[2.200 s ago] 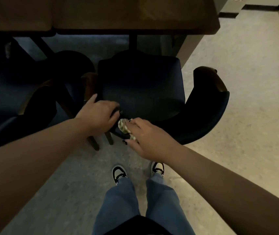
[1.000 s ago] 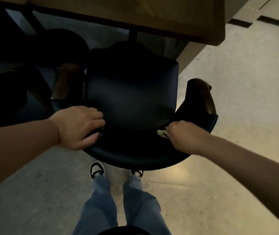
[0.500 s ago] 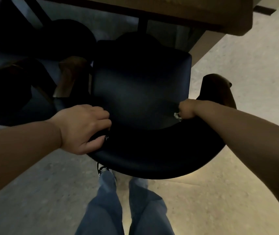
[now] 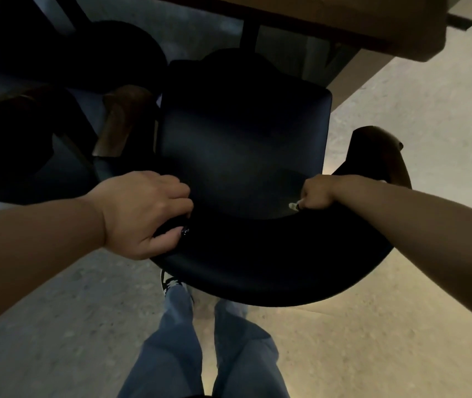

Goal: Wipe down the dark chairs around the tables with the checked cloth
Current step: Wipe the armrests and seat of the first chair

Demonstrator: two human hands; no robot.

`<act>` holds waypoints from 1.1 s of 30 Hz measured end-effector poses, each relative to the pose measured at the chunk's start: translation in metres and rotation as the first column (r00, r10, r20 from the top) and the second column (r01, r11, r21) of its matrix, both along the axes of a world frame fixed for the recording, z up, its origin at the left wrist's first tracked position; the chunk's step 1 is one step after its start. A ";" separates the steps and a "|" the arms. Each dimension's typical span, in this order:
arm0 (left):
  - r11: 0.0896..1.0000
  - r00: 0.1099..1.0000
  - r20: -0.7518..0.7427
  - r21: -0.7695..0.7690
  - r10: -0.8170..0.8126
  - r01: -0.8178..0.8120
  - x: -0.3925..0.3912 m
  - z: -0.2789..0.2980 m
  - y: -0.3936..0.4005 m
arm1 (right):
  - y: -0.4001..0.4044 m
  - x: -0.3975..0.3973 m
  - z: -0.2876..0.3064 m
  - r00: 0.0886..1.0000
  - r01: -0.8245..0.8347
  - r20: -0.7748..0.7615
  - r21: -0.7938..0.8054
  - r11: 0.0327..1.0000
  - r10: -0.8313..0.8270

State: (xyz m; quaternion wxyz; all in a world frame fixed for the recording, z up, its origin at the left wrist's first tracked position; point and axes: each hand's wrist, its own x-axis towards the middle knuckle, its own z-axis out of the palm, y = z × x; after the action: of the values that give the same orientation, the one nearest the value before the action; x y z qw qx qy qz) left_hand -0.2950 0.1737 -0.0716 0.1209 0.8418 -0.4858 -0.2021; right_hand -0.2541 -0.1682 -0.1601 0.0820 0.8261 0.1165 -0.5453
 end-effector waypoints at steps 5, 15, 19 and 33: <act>1.000 1.000 0.007 -0.019 -0.001 0.001 0.001 0.001 0.000 | 0.000 -0.006 0.014 0.998 0.056 0.007 0.172 0.984 -0.058; 0.998 1.000 -0.006 -0.060 -0.002 0.001 0.001 -0.002 0.001 | 0.028 -0.036 0.022 0.979 0.093 0.155 0.256 0.962 -0.136; 0.999 1.000 0.008 -0.048 -0.006 0.006 0.000 -0.003 0.003 | 0.037 -0.027 -0.005 0.978 0.142 0.139 0.123 0.982 -0.158; 0.998 1.000 0.011 -0.057 0.000 0.000 0.000 -0.001 0.001 | 0.085 -0.072 0.055 0.953 0.188 0.125 0.479 0.858 -0.278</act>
State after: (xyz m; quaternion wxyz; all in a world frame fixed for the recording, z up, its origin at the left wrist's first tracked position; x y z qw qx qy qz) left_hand -0.2949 0.1751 -0.0729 0.1422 0.8391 -0.4920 -0.1834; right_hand -0.3260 -0.0837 -0.1052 -0.1726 0.8776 0.1332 -0.4268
